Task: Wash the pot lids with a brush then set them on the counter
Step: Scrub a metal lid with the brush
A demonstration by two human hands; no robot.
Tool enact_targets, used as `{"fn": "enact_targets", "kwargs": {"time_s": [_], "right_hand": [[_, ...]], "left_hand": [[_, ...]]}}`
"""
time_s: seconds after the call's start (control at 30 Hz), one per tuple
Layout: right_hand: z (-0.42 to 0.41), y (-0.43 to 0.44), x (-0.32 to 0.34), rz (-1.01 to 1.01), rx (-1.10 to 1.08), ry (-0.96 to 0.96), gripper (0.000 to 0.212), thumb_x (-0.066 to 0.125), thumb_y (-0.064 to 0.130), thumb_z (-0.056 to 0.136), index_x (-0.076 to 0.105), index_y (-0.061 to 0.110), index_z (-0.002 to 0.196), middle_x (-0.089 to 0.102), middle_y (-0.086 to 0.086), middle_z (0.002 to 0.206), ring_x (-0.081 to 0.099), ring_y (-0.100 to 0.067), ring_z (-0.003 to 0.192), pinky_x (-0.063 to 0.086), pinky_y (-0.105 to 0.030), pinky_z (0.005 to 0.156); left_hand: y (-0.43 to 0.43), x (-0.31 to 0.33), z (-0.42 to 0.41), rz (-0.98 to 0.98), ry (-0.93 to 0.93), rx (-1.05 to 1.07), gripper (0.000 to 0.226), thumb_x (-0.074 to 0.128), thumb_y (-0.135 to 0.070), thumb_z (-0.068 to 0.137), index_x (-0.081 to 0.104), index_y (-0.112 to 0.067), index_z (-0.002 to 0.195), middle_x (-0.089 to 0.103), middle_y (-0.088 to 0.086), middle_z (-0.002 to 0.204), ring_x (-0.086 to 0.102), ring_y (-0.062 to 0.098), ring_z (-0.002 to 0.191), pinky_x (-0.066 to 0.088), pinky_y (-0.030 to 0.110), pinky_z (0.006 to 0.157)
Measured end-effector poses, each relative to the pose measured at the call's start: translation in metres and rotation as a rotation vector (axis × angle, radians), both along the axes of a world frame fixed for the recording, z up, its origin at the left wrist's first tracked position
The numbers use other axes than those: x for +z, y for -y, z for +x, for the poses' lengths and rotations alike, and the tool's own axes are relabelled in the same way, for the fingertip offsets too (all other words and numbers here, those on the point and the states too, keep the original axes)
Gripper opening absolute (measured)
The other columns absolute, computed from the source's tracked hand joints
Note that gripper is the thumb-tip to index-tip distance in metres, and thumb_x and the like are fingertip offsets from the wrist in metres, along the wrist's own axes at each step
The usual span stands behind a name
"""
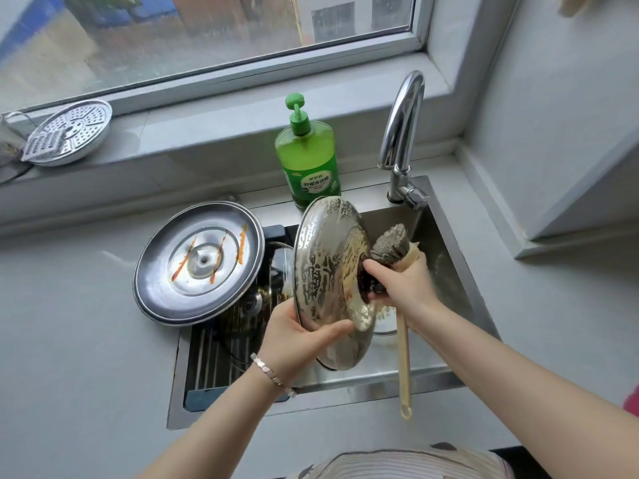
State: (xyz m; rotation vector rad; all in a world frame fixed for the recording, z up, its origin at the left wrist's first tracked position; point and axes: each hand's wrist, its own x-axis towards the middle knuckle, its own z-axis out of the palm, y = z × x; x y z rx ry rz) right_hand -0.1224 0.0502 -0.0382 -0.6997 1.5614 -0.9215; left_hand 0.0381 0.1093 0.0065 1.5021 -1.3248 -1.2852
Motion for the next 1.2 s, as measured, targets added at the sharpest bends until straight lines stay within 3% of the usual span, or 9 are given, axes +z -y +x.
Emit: {"fn": "enact_targets", "kwargs": {"time_s": [0.2, 0.33, 0.43, 0.53, 0.63, 0.8, 0.9, 1.07, 1.2], "right_hand": [[-0.017, -0.021, 0.015, -0.328, 0.261, -0.326, 0.059, 0.077, 0.018, 0.07, 0.036, 0.027, 0.111, 0.059, 0.012, 0.091, 0.056, -0.001, 0.081, 0.04, -0.004, 0.06], [-0.015, -0.025, 0.023, -0.416, 0.509, -0.396, 0.06, 0.08, 0.021, 0.069, 0.033, 0.039, 0.102, 0.06, 0.015, 0.091, 0.061, -0.009, 0.085, 0.05, -0.02, 0.075], [-0.017, -0.025, 0.033, -0.407, 0.496, -0.515, 0.063, 0.076, 0.044, 0.07, 0.038, 0.027, 0.117, 0.062, 0.008, 0.102, 0.06, -0.015, 0.096, 0.05, -0.035, 0.081], [-0.026, -0.016, 0.035, -0.354, 0.427, -0.745, 0.072, 0.065, 0.054, 0.075, 0.033, 0.016, 0.127, 0.06, 0.004, 0.097, 0.058, -0.019, 0.083, 0.047, -0.033, 0.069], [-0.029, -0.01, 0.041, -0.25, 0.461, -0.854, 0.085, 0.057, 0.064, 0.077, 0.019, 0.019, 0.138, 0.054, 0.006, 0.11, 0.057, -0.019, 0.092, 0.049, -0.034, 0.076], [0.009, -0.034, 0.052, -0.575, 0.585, -0.765, 0.054, 0.027, 0.057, 0.093, 0.021, 0.039, 0.144, 0.052, 0.01, 0.104, 0.054, -0.011, 0.094, 0.044, -0.03, 0.074], [0.014, -0.044, 0.06, -0.674, 0.617, -0.609, 0.058, 0.04, 0.059, 0.083, 0.037, 0.042, 0.138, 0.053, 0.012, 0.09, 0.054, -0.008, 0.079, 0.046, -0.025, 0.067], [-0.005, -0.011, 0.046, -0.372, 0.398, -0.508, 0.049, 0.06, 0.045, 0.085, 0.048, 0.042, 0.132, 0.053, 0.013, 0.07, 0.051, -0.011, 0.069, 0.046, -0.029, 0.068], [0.019, -0.041, 0.066, -0.615, 0.685, -0.505, 0.053, 0.064, 0.041, 0.083, 0.043, 0.047, 0.13, 0.066, 0.009, 0.092, 0.059, -0.012, 0.075, 0.053, -0.029, 0.066]], "left_hand": [[0.033, 0.019, 0.023, 0.237, -0.096, 0.033, 0.041, 0.079, -0.019, 0.053, 0.061, -0.012, 0.089, 0.069, 0.004, 0.082, 0.068, 0.015, 0.072, 0.057, 0.026, 0.066], [0.044, 0.026, 0.023, 0.345, -0.177, 0.065, 0.04, 0.08, -0.007, 0.047, 0.065, -0.005, 0.085, 0.072, 0.012, 0.075, 0.069, 0.027, 0.07, 0.057, 0.035, 0.063], [0.038, 0.025, 0.017, 0.371, -0.266, 0.113, 0.039, 0.072, -0.004, 0.048, 0.066, -0.002, 0.087, 0.071, 0.015, 0.076, 0.069, 0.029, 0.07, 0.057, 0.037, 0.061], [0.033, 0.021, 0.016, 0.363, -0.312, 0.198, 0.041, 0.072, -0.001, 0.048, 0.065, 0.0, 0.088, 0.071, 0.014, 0.073, 0.069, 0.028, 0.065, 0.056, 0.035, 0.057], [0.029, 0.019, 0.015, 0.33, -0.291, 0.242, 0.033, 0.076, 0.01, 0.056, 0.064, -0.001, 0.084, 0.071, 0.013, 0.069, 0.068, 0.028, 0.063, 0.058, 0.039, 0.06], [0.024, 0.021, 0.007, 0.303, -0.256, 0.175, 0.039, 0.075, 0.008, 0.047, 0.067, 0.002, 0.085, 0.07, 0.019, 0.075, 0.068, 0.032, 0.07, 0.058, 0.04, 0.068], [0.021, 0.023, 0.009, 0.287, -0.24, 0.103, 0.041, 0.071, 0.003, 0.045, 0.068, 0.001, 0.085, 0.071, 0.014, 0.076, 0.068, 0.026, 0.07, 0.057, 0.033, 0.065], [0.022, 0.023, 0.011, 0.31, -0.2, 0.12, 0.042, 0.071, 0.006, 0.042, 0.062, 0.003, 0.082, 0.069, 0.014, 0.068, 0.066, 0.025, 0.06, 0.058, 0.035, 0.059], [0.024, 0.02, 0.012, 0.271, -0.201, 0.119, 0.035, 0.071, 0.023, 0.056, 0.066, -0.003, 0.079, 0.071, 0.007, 0.067, 0.068, 0.019, 0.063, 0.056, 0.026, 0.057]]}}
